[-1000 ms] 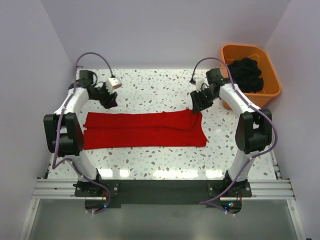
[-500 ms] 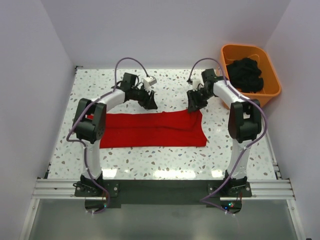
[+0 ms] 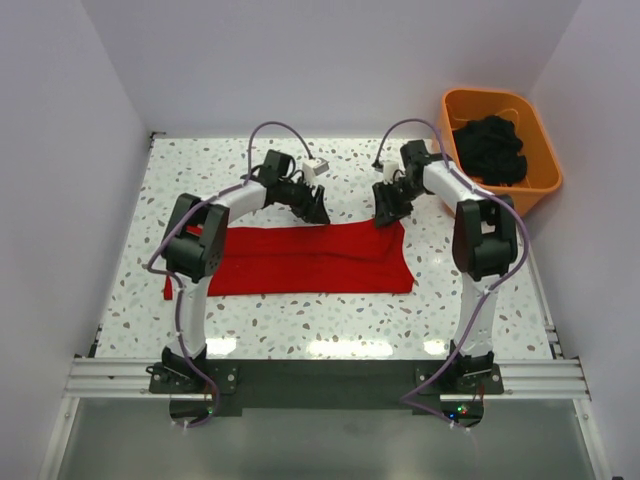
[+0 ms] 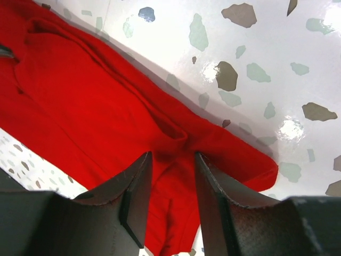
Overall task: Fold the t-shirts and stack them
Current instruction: Fold the tshirt
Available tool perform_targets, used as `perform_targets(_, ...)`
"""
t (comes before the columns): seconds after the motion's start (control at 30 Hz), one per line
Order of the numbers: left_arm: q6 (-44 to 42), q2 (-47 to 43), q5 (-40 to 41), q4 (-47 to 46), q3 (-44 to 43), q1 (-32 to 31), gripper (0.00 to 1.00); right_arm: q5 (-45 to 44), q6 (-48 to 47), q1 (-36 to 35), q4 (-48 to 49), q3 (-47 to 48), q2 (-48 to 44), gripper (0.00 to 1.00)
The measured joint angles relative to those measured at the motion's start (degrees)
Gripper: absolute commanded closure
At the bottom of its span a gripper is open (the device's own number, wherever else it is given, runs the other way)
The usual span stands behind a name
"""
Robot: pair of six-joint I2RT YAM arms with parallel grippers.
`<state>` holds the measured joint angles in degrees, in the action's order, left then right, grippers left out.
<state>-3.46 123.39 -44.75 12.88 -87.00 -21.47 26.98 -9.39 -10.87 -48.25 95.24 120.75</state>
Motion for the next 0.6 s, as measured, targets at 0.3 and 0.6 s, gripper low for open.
perform_targets(0.3, 1.2, 3.4, 0.0, 0.2, -3.2, -1.1, 0.55, 2.3, 0.0, 0.0, -0.2, 1.0, 0.5, 0.63)
perform_targets(0.6, 1.9, 3.4, -0.7, 0.6, -3.4, -1.5, 0.50, 2.8, 0.0, 0.0, -0.2, 1.6, 1.9, 0.64)
